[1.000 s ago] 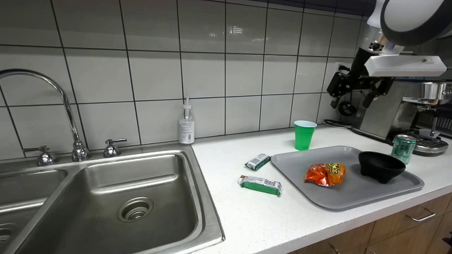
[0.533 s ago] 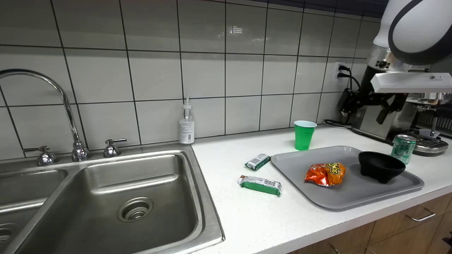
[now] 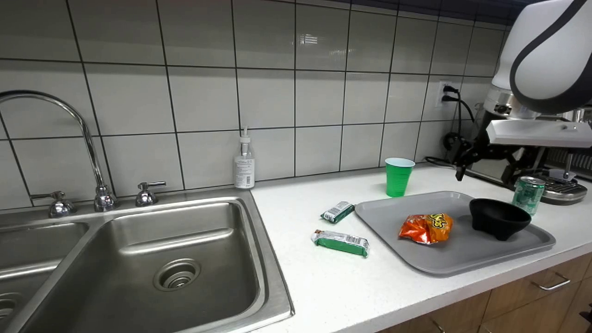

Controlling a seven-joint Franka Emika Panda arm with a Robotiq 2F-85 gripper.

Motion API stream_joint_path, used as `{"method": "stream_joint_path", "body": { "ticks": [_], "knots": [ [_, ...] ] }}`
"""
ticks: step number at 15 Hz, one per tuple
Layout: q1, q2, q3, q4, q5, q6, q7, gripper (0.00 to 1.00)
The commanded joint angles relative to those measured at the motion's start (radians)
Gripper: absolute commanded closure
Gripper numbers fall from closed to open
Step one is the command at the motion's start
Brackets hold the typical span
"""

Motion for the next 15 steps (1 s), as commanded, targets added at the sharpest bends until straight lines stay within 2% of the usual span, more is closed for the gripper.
{"method": "stream_joint_path", "body": {
  "ticks": [1, 8, 9, 15],
  "knots": [
    [-0.018, 0.102, -0.019, 0.073, -0.025, 0.037, 0.037, 0.0],
    [-0.009, 0.262, -0.037, 0.17, 0.034, 0.055, 0.014, 0.0],
    [0.11, 0.277, -0.142, 0.177, 0.125, 0.062, -0.051, 0.0],
    [0.186, 0.363, -0.183, 0.231, 0.364, 0.061, -0.168, 0.0]
  ]
}}
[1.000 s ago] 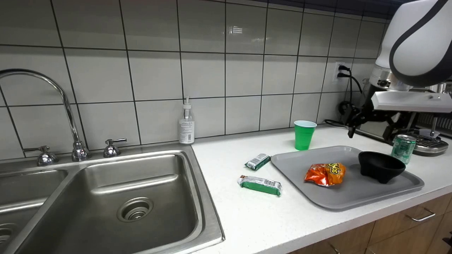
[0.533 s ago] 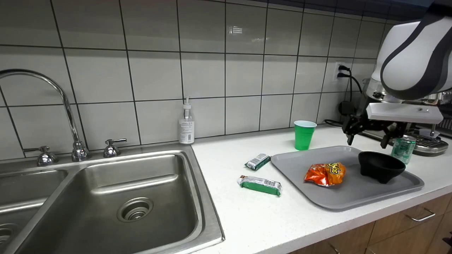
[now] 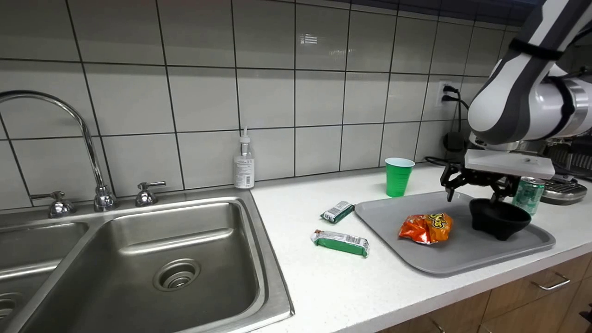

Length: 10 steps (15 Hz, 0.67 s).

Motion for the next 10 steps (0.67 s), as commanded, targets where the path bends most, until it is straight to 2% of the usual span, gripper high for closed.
{"method": "stream_joint_path", "body": {
  "ticks": [1, 10],
  "knots": [
    [0.04, 0.05, -0.028, 0.049, 0.104, 0.001, -0.074, 0.0],
    [0.055, 0.094, -0.05, 0.089, 0.187, -0.003, -0.116, 0.0]
  ]
}}
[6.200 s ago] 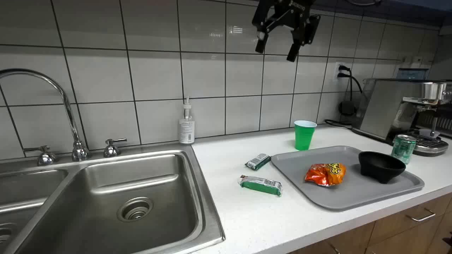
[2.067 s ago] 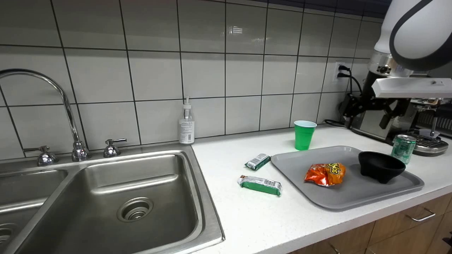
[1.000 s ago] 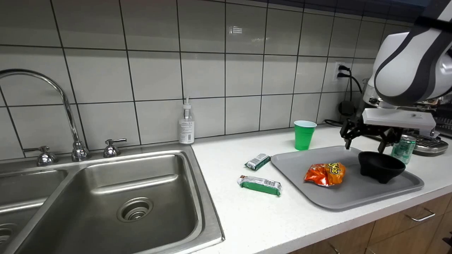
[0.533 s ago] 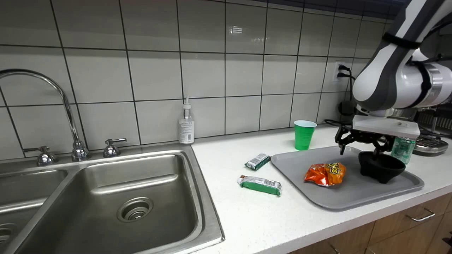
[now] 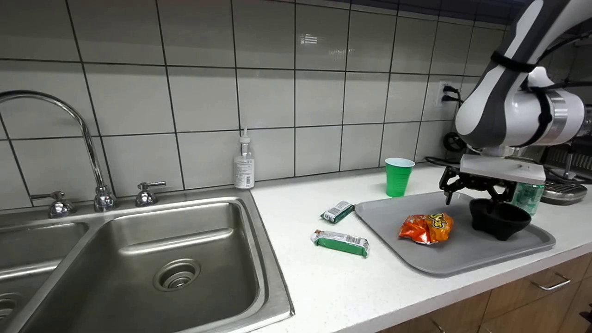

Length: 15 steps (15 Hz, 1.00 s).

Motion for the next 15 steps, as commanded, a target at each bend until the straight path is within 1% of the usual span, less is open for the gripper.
{"method": "stream_joint_path", "body": {
  "ticks": [1, 3, 4, 5, 6, 7, 13, 14, 15],
  "knots": [
    [0.021, 0.017, -0.022, 0.027, 0.036, -0.004, -0.039, 0.0],
    [0.023, 0.018, -0.026, 0.028, 0.038, -0.003, -0.04, 0.0],
    [0.025, 0.018, -0.028, 0.029, 0.038, -0.002, -0.039, 0.12],
    [0.026, 0.018, -0.029, 0.029, 0.038, -0.002, -0.039, 0.28],
    [0.029, 0.018, -0.032, 0.03, 0.037, -0.002, -0.037, 0.34],
    [0.033, 0.017, -0.036, 0.029, 0.036, -0.001, -0.037, 0.44],
    [0.058, 0.007, -0.059, 0.022, 0.027, 0.001, -0.028, 0.9],
    [0.064, 0.003, -0.063, 0.02, 0.025, 0.001, -0.027, 0.97],
    [0.072, -0.003, -0.07, 0.016, 0.022, 0.002, -0.025, 1.0]
  ]
}}
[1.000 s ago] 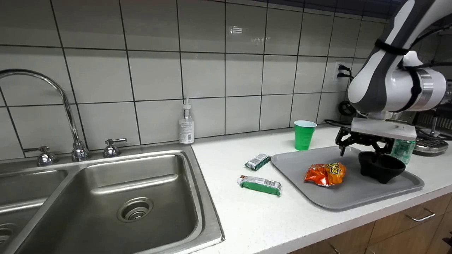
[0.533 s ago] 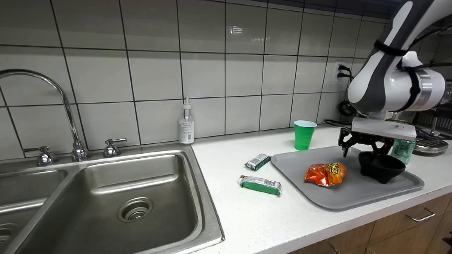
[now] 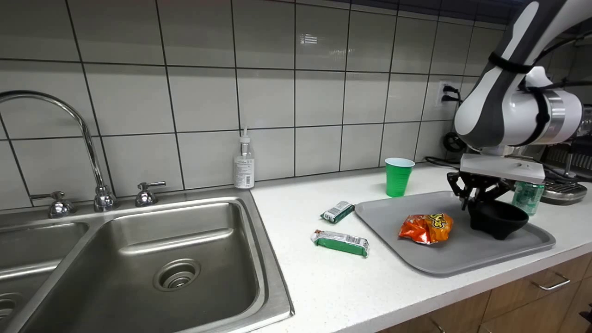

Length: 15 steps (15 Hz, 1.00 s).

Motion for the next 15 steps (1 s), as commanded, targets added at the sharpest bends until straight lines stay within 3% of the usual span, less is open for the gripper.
{"method": "stream_joint_path", "body": {
  "ticks": [1, 15],
  "knots": [
    [0.038, -0.017, -0.032, -0.001, 0.012, 0.001, -0.019, 1.0],
    [0.17, -0.085, -0.154, 0.0, -0.062, 0.001, -0.002, 0.98]
  ]
}}
